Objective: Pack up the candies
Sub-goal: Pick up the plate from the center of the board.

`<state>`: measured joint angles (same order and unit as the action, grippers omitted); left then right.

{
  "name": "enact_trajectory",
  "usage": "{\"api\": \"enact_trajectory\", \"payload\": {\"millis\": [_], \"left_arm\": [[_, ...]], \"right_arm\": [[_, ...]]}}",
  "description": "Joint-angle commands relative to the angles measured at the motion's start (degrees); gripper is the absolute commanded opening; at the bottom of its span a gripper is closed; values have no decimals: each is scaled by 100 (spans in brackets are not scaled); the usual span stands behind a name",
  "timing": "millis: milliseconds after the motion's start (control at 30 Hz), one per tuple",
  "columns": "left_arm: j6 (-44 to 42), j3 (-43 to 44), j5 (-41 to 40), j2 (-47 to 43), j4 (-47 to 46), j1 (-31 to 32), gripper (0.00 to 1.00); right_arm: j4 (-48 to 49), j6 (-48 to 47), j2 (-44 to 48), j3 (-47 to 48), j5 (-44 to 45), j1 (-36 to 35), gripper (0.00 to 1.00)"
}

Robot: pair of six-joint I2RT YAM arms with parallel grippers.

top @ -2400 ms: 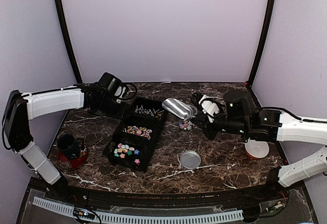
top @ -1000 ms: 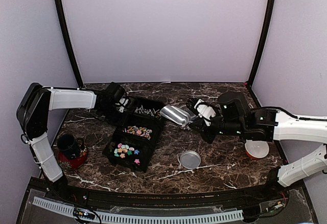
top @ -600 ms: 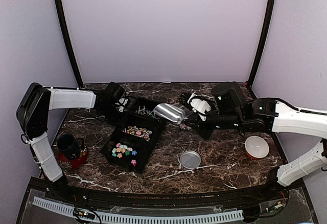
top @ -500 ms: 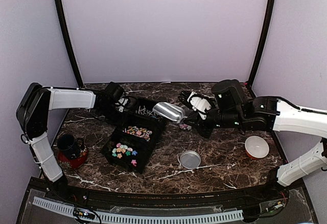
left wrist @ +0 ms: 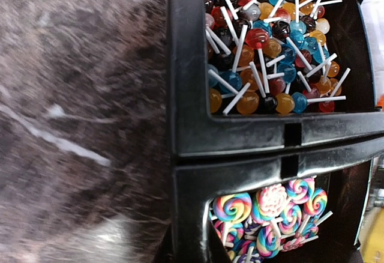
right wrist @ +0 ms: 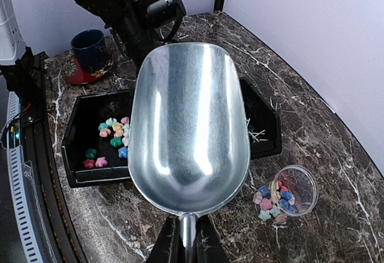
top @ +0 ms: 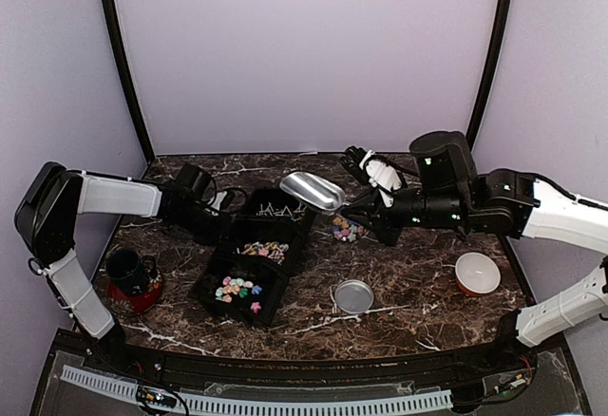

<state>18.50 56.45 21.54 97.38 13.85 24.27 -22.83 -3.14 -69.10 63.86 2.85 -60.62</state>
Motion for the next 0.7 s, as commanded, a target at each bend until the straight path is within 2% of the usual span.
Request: {"api": "enact_trajectory", "payload": {"millis": [0, 167, 400, 567, 667], "left_arm": [[861, -312, 1582, -662, -1522, -122, 0], [2117, -1268, 2495, -658, -3631, -177, 0], [2663, -1630, 2787, -196, -4533, -178, 0], [2377, -1522, 2681, -408, -4281, -186, 0], [1738, -1140, 2212, -611, -3130, -179, 0]], "right_arm": [[431, 201, 289, 165, -235, -46, 0], [599, 256, 420, 72, -305, -46, 0], [513, 287, 354, 82, -304, -46, 0], [379, 296, 367, 109, -235, -46, 0], [-84, 226, 223, 424, -132, -46, 0]]}}
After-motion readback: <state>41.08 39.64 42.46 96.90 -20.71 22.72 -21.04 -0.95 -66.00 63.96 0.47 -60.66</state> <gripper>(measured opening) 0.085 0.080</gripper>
